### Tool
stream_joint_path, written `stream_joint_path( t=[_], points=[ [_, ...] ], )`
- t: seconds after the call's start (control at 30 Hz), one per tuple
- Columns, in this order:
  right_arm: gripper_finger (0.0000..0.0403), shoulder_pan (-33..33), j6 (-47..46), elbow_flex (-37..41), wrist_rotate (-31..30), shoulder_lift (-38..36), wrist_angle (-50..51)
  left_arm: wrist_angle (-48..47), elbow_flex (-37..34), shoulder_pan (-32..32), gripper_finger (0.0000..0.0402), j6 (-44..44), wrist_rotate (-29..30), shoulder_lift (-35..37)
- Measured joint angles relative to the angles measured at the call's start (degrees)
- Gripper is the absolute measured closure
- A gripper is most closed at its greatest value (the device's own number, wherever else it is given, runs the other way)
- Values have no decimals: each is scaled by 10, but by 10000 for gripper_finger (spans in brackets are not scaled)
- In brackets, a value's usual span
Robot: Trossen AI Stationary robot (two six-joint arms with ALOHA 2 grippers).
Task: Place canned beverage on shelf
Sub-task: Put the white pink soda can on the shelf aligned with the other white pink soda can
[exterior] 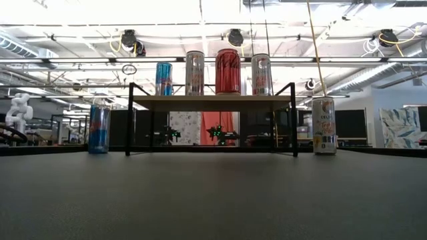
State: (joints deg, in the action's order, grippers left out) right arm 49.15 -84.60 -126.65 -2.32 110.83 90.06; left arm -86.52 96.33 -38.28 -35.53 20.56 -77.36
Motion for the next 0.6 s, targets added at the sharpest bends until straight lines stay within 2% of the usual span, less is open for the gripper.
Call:
stream_joint_path(
  t=[0.23, 0.6],
  points=[
    [87, 9, 0, 57, 31, 0, 0, 4, 0, 0, 402, -2, -4, 0],
    [87, 11, 12, 61, 37, -18, -1, 5, 0, 0, 402, -17, -3, 0]
  ],
)
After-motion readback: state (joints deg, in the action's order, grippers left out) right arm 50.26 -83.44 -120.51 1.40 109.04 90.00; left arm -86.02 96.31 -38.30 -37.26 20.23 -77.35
